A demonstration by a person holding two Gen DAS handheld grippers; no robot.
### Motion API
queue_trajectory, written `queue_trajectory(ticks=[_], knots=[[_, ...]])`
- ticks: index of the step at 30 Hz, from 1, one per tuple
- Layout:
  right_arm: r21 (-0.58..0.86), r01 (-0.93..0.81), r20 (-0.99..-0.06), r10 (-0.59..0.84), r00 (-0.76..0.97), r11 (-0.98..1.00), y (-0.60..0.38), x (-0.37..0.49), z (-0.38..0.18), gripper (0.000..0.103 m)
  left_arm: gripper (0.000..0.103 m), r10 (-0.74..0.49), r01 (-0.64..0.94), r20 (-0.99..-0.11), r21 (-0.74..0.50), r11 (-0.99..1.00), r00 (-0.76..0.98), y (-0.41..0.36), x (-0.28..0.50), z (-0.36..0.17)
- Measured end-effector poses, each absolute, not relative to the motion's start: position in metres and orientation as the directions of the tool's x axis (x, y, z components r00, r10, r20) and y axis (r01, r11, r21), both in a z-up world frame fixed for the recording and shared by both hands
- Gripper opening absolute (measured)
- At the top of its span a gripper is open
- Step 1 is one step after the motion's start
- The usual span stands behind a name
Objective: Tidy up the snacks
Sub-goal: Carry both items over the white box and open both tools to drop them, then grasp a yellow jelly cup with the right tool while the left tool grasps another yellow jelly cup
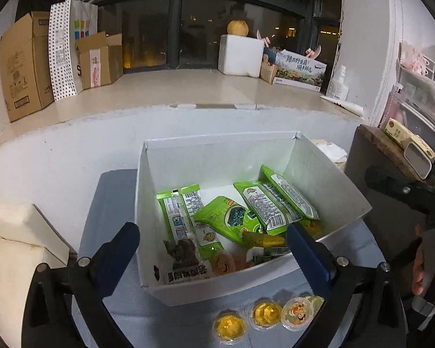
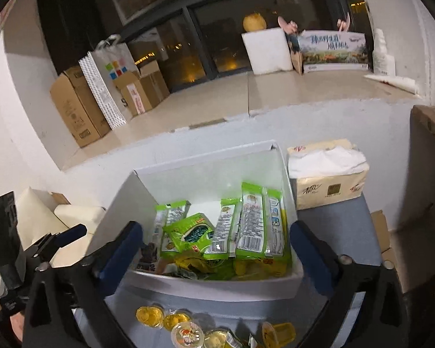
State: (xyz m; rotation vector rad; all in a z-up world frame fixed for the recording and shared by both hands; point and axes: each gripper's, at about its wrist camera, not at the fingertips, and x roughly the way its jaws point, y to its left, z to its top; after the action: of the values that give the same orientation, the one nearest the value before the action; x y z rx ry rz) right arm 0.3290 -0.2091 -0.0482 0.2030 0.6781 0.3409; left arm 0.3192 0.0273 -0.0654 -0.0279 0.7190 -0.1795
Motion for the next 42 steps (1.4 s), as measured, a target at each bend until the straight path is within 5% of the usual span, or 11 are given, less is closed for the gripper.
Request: queue_trajectory(ticks=[9,17,30,37,39,40,42], knots=[[0.265,-0.335,-0.51,0.426,0.748,0.905,-0.227,0.242,-0.03,0.103,0.103,-0.187,0.185,-0.568,-0.062,0.981,0.802,0.017,0.244,-0.038],[0.234,-0.256,-0.595,0.347,0.725,0.938,-0.239,0.163,-0.096,0.103,0.103,-0.262,0.224,-0.542,-0.137,0.965,0.799,0.001,0.145,-0.063],[0.364,-0.094,-0.651,0.326,0.686,0.926,-0.27,0.233,-0.152,0.101,0.103,-0.268,0.218,-0.588,-0.156,0.963,0.763,-0.003,0.094,-0.104],[0.358,-0.069,-0.738,0.327,0.59,0.931,-0.265,0.291,-0.181,0.078,0.103,-0.248,0.202,-0.615,-0.145,0.969,0.749,-0.001,0.098,-0.115],[0.367,-0.073,-0.761,0.345,0.549,0.927,-0.264,0.297,-0.191,0.054,0.103,-0.242,0.193,-0.626,-0.147,0.97,0.742,0.002,0.102,-0.118],[0.371,-0.078,-0.754,0.349,0.557,0.925,-0.265,0.296,-0.193,0.053,0.103,-0.237,0.187,-0.628,-0.147,0.971,0.742,0.003,0.103,-0.119],[0.387,-0.101,-0.737,0.373,0.564,0.917,-0.265,0.294,-0.192,0.035,0.103,-0.23,0.177,-0.632,-0.147,0.973,0.74,0.006,0.107,-0.122]])
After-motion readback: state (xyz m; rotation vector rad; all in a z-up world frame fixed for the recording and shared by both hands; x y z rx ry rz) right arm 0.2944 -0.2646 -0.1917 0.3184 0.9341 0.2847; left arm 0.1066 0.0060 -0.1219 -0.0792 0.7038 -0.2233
